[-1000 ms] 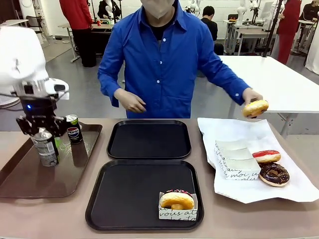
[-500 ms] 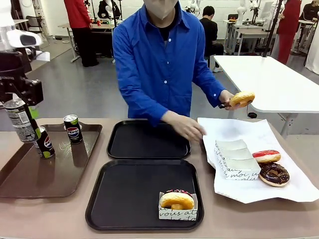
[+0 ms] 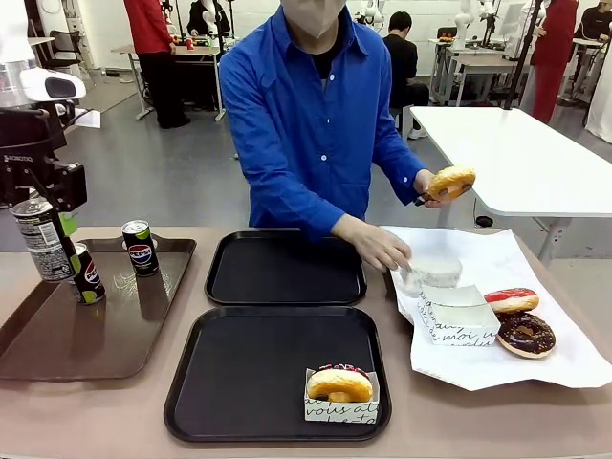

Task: Set up donuts and drinks on trays.
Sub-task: Pick up one Pepsi coke and place it on the Flat Tray.

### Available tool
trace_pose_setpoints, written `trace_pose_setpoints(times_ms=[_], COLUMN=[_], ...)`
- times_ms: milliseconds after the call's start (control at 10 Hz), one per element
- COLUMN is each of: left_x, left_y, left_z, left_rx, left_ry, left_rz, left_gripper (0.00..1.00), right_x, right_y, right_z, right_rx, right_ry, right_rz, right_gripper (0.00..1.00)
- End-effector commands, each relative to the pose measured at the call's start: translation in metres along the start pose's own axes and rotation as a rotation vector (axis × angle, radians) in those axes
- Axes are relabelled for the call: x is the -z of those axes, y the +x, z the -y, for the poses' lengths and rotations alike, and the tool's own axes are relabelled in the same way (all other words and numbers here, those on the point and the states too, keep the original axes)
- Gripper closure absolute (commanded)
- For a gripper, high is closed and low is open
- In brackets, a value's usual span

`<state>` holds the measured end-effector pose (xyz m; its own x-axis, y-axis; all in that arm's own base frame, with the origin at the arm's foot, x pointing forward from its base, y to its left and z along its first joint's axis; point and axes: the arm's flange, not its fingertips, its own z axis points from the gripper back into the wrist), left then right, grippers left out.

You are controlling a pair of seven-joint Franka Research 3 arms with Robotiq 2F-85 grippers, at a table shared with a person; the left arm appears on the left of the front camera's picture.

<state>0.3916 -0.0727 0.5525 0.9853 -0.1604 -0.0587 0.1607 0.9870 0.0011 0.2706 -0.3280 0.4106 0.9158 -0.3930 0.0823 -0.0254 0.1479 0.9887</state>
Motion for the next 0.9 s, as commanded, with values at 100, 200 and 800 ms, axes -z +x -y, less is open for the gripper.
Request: trace_pose_setpoints(times_ms=[100, 200, 800], left_x=[0.000, -0.006, -0.005], left_y=[0.000, 0.009, 0.044], left_z=[0.000, 0.024, 0.206], left_rx=[0.000, 0.027, 0.318], left_ry=[0.000, -0.001, 0.122], left_rz=[0.000, 0.035, 0.102], left_gripper=[0.42, 0.42, 0.42], right_x=[0.001, 0.001, 0.001], right_y=[-0.001, -0.001, -0.001], right_z=[-0.002, -0.002, -0.002], right_rx=[0.000, 0.000, 0.000], right_ry=[0.013, 0.013, 0.013], right_rz=[0.005, 0.005, 0.005], right_gripper=[0.00, 0.00, 0.00])
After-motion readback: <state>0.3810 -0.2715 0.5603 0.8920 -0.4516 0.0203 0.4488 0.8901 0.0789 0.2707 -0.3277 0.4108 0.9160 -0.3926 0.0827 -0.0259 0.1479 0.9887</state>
